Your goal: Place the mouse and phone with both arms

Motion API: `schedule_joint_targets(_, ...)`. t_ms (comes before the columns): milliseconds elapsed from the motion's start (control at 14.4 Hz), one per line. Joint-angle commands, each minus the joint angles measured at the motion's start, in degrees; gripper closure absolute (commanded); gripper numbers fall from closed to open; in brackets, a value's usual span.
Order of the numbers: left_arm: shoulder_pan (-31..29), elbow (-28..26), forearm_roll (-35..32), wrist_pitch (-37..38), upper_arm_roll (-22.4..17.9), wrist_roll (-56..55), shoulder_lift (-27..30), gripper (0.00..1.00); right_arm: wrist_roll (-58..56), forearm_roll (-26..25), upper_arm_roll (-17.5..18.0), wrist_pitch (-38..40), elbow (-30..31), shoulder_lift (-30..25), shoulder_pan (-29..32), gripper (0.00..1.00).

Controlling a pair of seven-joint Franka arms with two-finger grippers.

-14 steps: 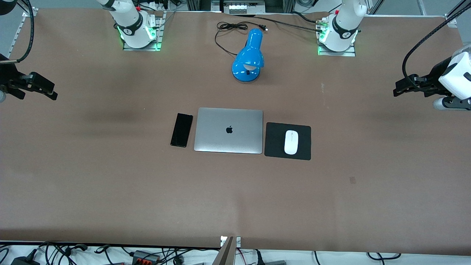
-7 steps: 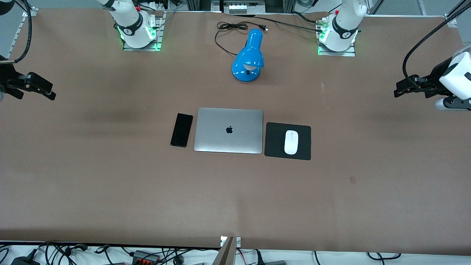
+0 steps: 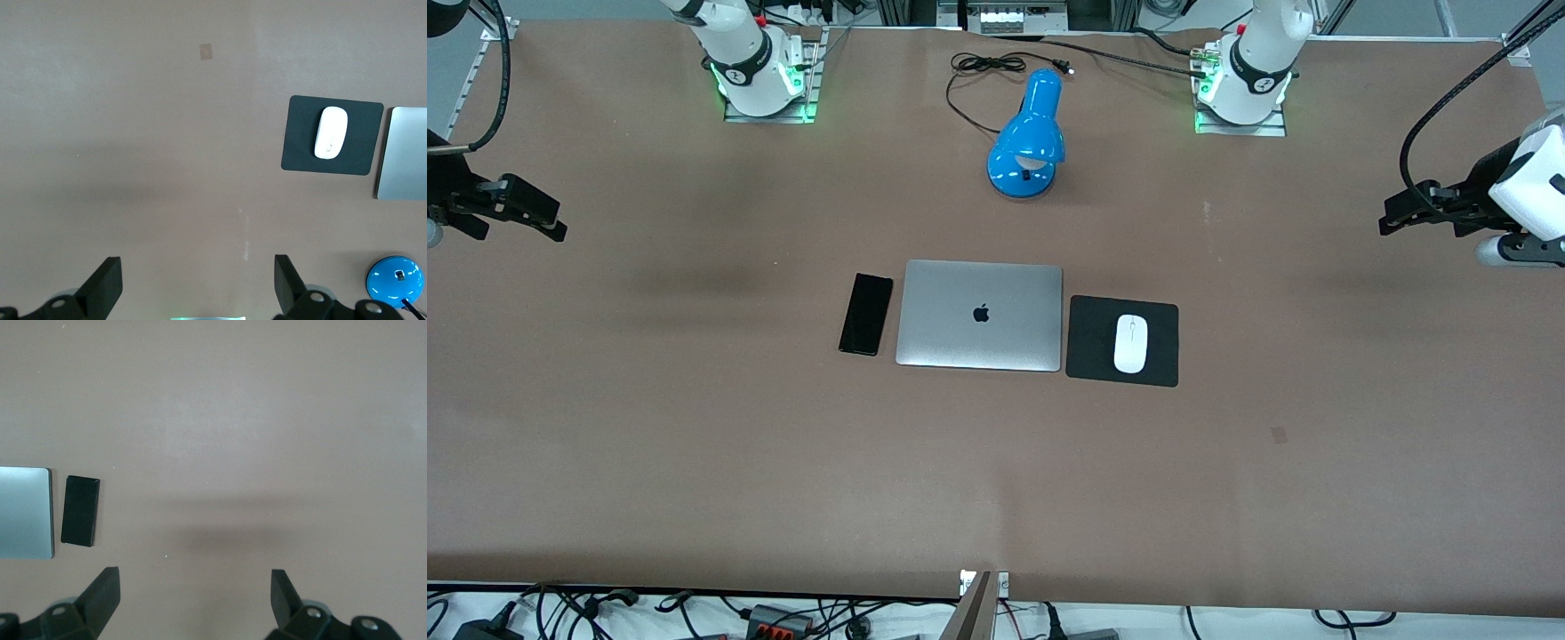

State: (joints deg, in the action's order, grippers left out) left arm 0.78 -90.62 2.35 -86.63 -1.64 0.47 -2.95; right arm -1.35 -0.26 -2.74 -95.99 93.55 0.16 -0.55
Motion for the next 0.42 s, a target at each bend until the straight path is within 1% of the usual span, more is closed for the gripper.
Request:
schedule_joint_targets(0, -0.1, 1.2, -0.8, 0.3, 0.0, 1.3, -0.4, 0.0, -1.2, 0.0, 1.2, 0.5, 1.2, -1.2, 1.3, 0.0)
schedule_joint_targets(347, -0.2, 1.1, -0.7, 0.3, -0.1, 1.3, -0.4, 0.0, -1.2, -0.2, 1.2, 0.7, 1.2, -1.5, 1.2, 0.0)
